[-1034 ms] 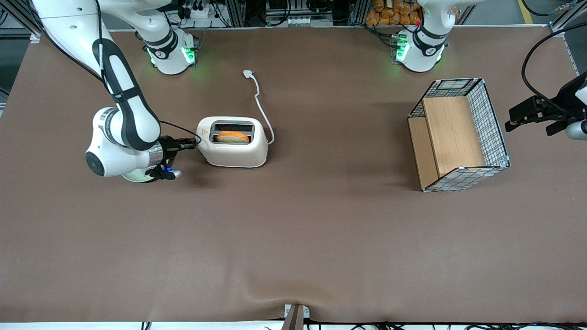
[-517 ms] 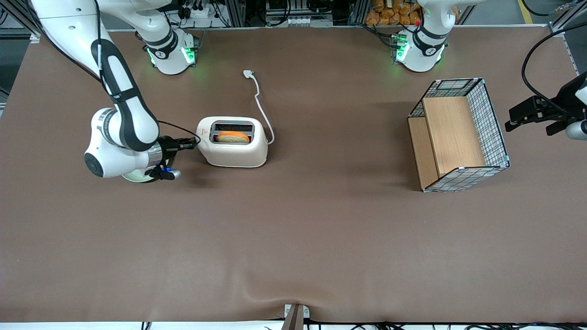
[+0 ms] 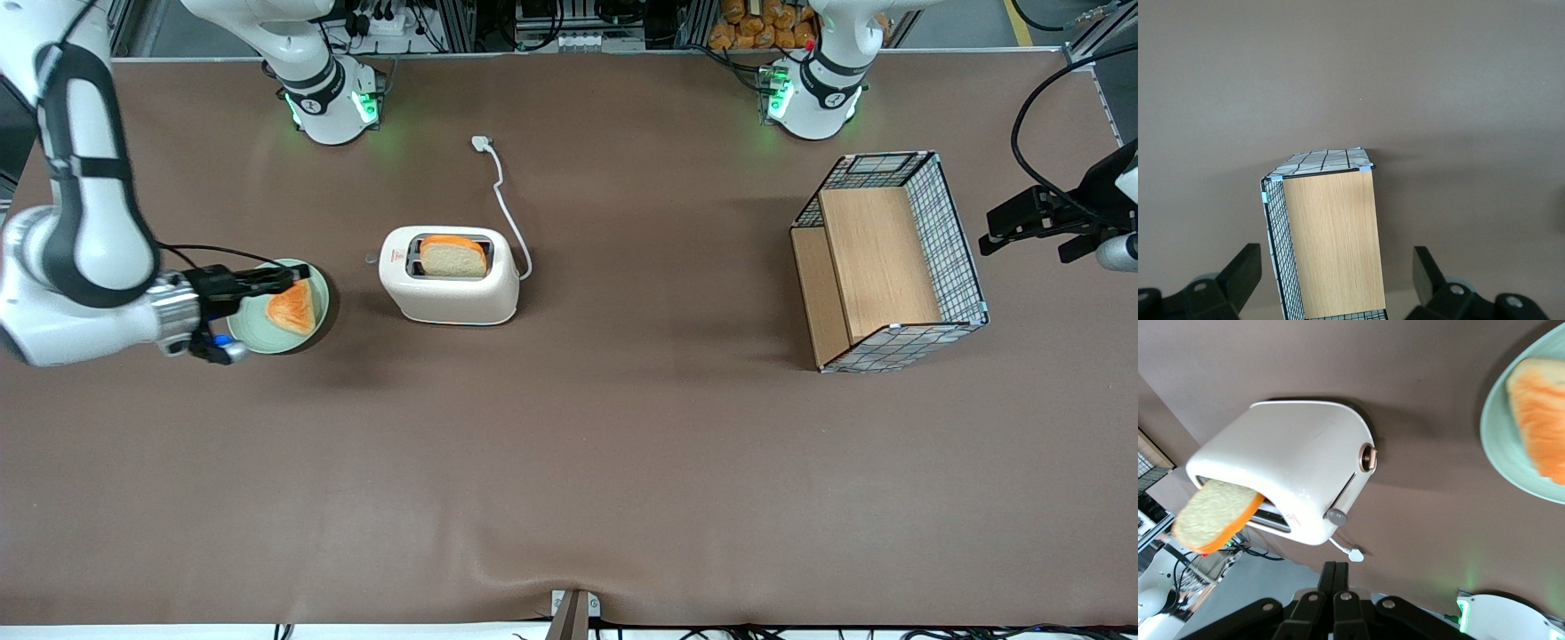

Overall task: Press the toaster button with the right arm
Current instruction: 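Lift the right gripper off the lever and pull it back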

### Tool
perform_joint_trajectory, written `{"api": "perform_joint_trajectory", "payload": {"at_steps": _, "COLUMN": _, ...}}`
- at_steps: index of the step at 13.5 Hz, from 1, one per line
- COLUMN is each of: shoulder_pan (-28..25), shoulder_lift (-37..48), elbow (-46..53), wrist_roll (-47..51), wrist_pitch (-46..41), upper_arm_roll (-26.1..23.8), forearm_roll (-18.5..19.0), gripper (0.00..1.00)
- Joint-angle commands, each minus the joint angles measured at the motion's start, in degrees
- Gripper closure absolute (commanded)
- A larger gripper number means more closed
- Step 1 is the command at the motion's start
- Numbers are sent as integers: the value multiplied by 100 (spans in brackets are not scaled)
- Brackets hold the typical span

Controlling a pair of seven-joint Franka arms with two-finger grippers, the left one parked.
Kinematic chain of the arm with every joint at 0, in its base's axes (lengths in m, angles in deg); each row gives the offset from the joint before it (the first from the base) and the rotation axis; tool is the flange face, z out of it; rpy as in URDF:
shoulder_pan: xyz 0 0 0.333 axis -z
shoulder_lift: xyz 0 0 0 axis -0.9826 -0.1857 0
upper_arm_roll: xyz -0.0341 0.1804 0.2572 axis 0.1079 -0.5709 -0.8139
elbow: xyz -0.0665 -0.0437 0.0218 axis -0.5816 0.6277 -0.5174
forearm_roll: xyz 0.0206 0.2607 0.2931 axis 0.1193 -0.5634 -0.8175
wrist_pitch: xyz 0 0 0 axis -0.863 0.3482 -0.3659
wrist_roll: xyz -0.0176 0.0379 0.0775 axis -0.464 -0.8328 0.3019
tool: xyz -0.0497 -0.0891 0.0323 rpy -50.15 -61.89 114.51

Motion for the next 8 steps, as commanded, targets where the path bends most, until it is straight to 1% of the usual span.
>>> {"api": "perform_joint_trajectory", "payload": {"at_steps": 1, "shoulder_pan": -17, "shoulder_lift": 130, "elbow": 891, "wrist_roll": 673, "wrist_pitch": -306, "upper_arm_roll": -16, "forearm_roll": 431, "gripper": 100}}
{"api": "perform_joint_trajectory", "payload": {"at_steps": 2, "shoulder_pan": -25, "shoulder_lift": 156, "elbow": 1182, "wrist_roll": 842, "wrist_pitch": -428, "upper_arm_roll": -25, "forearm_roll": 694, "gripper": 100}}
{"api": "perform_joint_trajectory", "payload": {"at_steps": 3, "shoulder_pan": -51, "shoulder_lift": 157, "elbow": 1498, "wrist_roll": 817, "wrist_pitch": -577, "upper_arm_roll": -42, "forearm_roll": 1053, "gripper": 96}}
{"api": "perform_joint_trajectory", "payload": {"at_steps": 4, "shoulder_pan": -60, "shoulder_lift": 157, "elbow": 1753, "wrist_roll": 800, "wrist_pitch": -735, "upper_arm_roll": -60, "forearm_roll": 1352, "gripper": 82}}
{"api": "perform_joint_trajectory", "payload": {"at_steps": 5, "shoulder_pan": -61, "shoulder_lift": 174, "elbow": 1904, "wrist_roll": 791, "wrist_pitch": -893, "upper_arm_roll": -51, "forearm_roll": 1503, "gripper": 70}}
{"api": "perform_joint_trajectory", "payload": {"at_steps": 6, "shoulder_pan": -52, "shoulder_lift": 279, "elbow": 1975, "wrist_roll": 791, "wrist_pitch": -930, "upper_arm_roll": -42, "forearm_roll": 1574, "gripper": 58}}
{"api": "perform_joint_trajectory", "payload": {"at_steps": 8, "shoulder_pan": -52, "shoulder_lift": 551, "elbow": 1976, "wrist_roll": 791, "wrist_pitch": -913, "upper_arm_roll": -34, "forearm_roll": 1750, "gripper": 44}}
